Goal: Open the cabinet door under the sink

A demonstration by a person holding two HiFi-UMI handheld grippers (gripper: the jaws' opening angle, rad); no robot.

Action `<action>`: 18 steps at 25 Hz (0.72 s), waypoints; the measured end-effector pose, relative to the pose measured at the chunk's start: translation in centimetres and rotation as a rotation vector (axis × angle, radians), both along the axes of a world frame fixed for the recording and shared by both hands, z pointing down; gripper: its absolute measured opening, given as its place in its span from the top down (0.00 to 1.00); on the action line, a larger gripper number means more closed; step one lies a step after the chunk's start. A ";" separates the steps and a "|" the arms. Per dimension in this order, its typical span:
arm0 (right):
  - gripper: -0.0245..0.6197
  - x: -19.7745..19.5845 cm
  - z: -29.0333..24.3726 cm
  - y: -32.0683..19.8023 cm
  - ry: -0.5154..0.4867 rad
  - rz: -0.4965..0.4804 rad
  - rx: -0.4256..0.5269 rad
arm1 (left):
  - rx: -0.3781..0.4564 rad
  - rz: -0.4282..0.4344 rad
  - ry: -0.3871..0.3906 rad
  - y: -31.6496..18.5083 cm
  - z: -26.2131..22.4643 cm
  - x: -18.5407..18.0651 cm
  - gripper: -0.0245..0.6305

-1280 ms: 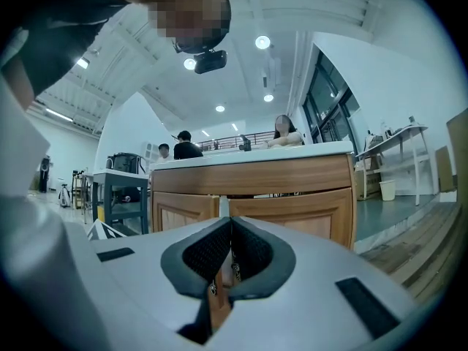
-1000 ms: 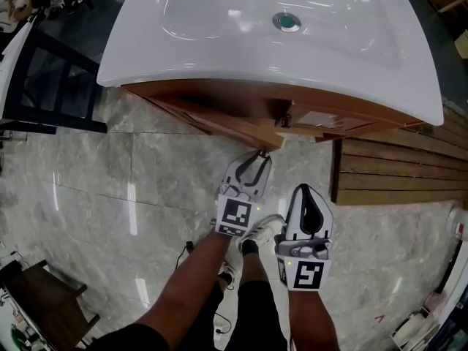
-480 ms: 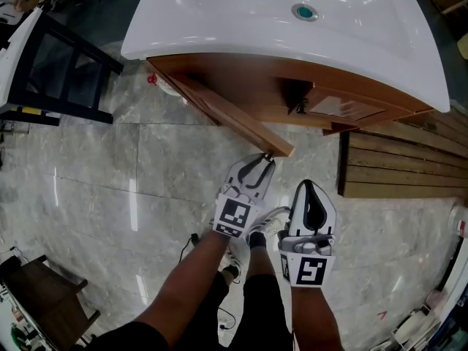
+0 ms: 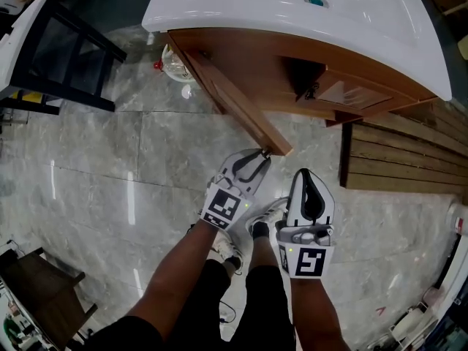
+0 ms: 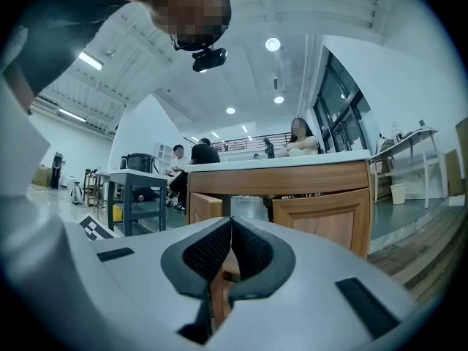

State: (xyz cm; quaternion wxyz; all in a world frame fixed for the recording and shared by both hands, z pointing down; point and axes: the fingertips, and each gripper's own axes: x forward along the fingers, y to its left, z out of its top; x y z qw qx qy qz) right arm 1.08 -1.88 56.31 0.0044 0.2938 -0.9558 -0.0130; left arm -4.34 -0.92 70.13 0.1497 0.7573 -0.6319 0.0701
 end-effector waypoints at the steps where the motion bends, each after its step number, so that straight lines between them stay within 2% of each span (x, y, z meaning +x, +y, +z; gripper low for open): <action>1: 0.92 -0.2 -0.1 0.3 -0.001 -0.002 0.000 | 0.000 0.008 -0.001 0.5 0.0 -0.1 0.82; 5: 0.92 -0.9 -0.4 1.4 -0.004 -0.016 0.005 | 0.001 0.025 0.004 2.2 0.0 -0.5 0.81; 10: 0.92 -1.8 -1.2 2.6 -0.030 -0.032 0.000 | 0.005 0.051 -0.028 5.0 0.1 -1.4 0.81; 18: 0.92 -4.0 -1.1 4.6 -0.027 -0.074 0.009 | 0.011 0.071 -0.031 9.5 0.3 -4.0 0.82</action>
